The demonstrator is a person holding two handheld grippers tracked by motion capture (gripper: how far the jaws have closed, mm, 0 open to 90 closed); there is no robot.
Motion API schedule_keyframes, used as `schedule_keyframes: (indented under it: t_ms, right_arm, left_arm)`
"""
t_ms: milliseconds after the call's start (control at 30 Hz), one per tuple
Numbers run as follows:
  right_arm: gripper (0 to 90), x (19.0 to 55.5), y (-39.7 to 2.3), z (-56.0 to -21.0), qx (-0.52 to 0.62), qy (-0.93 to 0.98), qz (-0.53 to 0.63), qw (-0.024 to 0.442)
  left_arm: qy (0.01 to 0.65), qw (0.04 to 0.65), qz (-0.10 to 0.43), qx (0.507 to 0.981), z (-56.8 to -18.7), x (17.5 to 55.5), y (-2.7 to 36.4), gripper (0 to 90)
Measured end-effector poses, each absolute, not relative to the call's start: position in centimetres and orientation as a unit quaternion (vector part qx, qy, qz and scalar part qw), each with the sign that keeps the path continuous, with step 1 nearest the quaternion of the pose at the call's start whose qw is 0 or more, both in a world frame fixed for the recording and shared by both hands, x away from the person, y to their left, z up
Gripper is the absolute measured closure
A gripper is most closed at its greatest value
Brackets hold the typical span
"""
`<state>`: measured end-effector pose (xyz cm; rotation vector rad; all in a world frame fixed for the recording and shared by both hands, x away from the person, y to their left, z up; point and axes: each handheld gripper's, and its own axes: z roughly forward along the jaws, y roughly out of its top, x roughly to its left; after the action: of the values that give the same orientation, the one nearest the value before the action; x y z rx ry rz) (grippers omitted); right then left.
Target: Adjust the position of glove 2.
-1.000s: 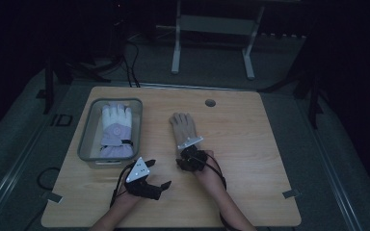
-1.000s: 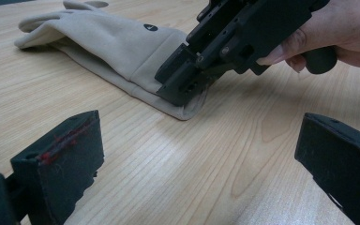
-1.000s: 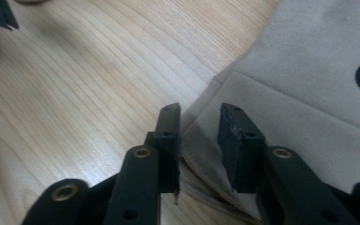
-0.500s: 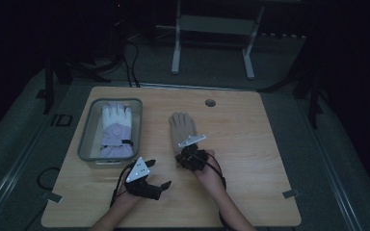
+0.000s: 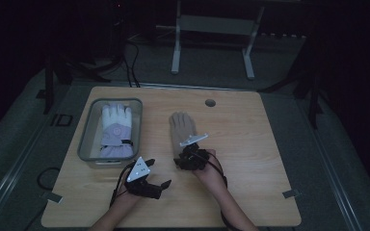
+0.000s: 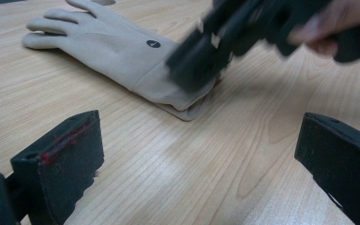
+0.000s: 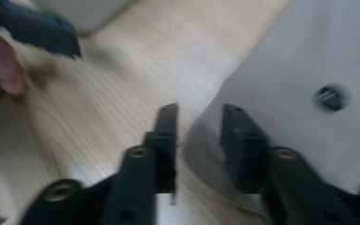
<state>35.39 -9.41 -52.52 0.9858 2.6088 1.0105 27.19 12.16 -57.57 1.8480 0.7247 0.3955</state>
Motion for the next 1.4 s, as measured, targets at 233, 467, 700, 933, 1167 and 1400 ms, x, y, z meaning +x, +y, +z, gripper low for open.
schedule_keyframes:
  t_ms: [233,467,700,933,1167,1400]
  right_arm:
    - [31.6,36.8,-13.5,-50.1,0.382,0.837,0.385,0.071]
    - [14.3,38.1,-15.9,-49.2,0.401,0.819,0.404,0.072]
    - [17.8,40.2,-16.7,-48.7,0.388,0.803,0.449,0.061]
    - [11.2,43.3,-14.8,-48.3,0.401,0.809,0.424,0.072]
    - [19.8,47.1,-12.7,-49.2,0.431,0.809,0.387,0.096]
    - [23.2,50.1,-11.4,-51.5,0.454,0.810,0.361,0.085]
  left_arm:
    - [0.282,0.524,0.192,0.780,-57.3,27.0,11.1,1.7]
    - [0.299,0.520,0.193,0.776,-56.3,27.8,10.7,1.7]
    - [0.298,0.506,0.164,0.792,-55.6,29.6,10.1,1.7]
    - [0.281,0.492,0.160,0.808,-54.9,31.5,8.4,5.6]
    - [0.246,0.476,0.157,0.829,-54.3,33.0,6.5,13.8]
    - [0.234,0.436,0.178,0.851,-55.1,34.2,4.8,14.0]
